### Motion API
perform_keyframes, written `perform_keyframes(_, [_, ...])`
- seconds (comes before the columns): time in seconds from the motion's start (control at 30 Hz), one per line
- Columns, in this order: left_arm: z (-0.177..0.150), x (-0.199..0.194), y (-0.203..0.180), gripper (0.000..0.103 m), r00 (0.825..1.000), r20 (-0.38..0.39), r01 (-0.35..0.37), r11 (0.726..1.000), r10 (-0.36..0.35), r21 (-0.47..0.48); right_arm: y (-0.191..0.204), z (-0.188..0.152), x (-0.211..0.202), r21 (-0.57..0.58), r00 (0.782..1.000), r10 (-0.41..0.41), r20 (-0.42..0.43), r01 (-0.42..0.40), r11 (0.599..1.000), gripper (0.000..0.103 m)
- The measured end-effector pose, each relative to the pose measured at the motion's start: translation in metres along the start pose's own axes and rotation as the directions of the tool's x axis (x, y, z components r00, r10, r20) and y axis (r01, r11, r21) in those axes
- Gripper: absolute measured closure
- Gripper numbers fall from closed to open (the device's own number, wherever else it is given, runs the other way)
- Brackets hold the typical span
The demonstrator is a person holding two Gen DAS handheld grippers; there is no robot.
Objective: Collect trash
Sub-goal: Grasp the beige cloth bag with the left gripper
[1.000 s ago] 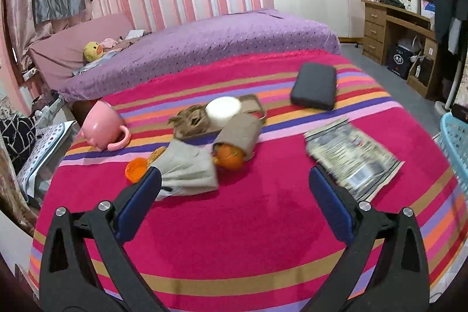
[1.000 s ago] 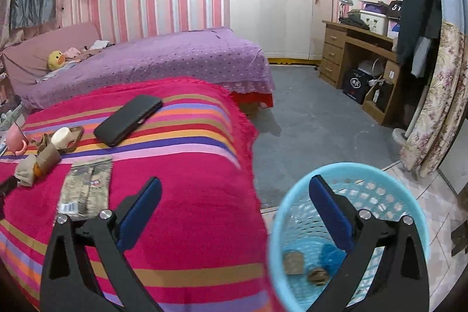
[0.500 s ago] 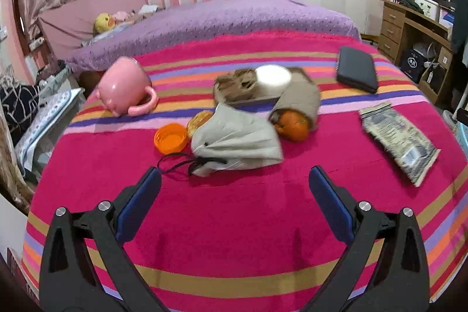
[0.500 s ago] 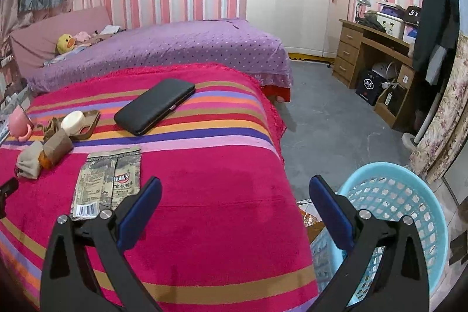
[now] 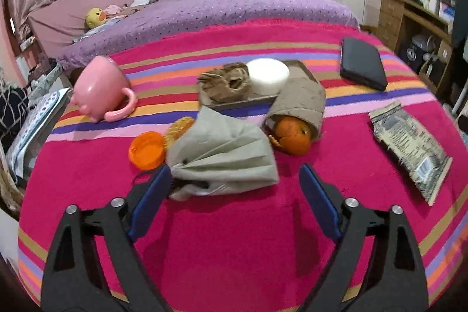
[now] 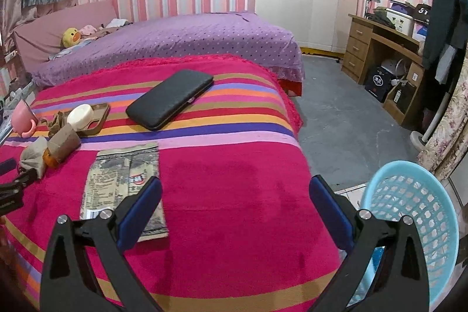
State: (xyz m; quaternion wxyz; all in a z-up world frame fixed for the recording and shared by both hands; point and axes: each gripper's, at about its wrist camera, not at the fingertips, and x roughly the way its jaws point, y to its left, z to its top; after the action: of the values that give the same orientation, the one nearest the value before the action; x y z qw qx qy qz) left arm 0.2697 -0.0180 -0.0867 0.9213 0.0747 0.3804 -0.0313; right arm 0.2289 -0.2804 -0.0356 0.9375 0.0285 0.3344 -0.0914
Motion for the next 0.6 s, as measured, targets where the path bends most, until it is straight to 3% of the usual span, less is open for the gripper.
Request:
perform_keyframes(0.17, [0.001,0.007,-0.004,0.047,0.999,-0.034,-0.012,1.000,0.013,0.014,0.015,-0.002,0.003,-0.053,1.000,0.008,-0.013,-0.009,0.999,0.005])
perform_keyframes(0.27, [-0.001,0.002,0.001,0.080,0.999,-0.029,0.037,0.999,-0.037,0.024,0.024,-0.004,0.003,-0.096,1.000,0.005,-0.019,-0.007,0.995,0.005])
perform_keyframes(0.37, [-0.003,-0.007,0.004,0.098,0.999,-0.014,0.040,0.999,-0.040,0.036,0.030,-0.005,0.001,-0.118,1.000,0.015,-0.021,-0.017,0.993,0.005])
perform_keyframes(0.6, [-0.001,-0.055,0.022,0.100,0.995,0.082,0.063,0.998,-0.063,0.008,0.055,-0.011,-0.005,-0.154,0.996,0.082,-0.045,-0.088,0.984,0.005])
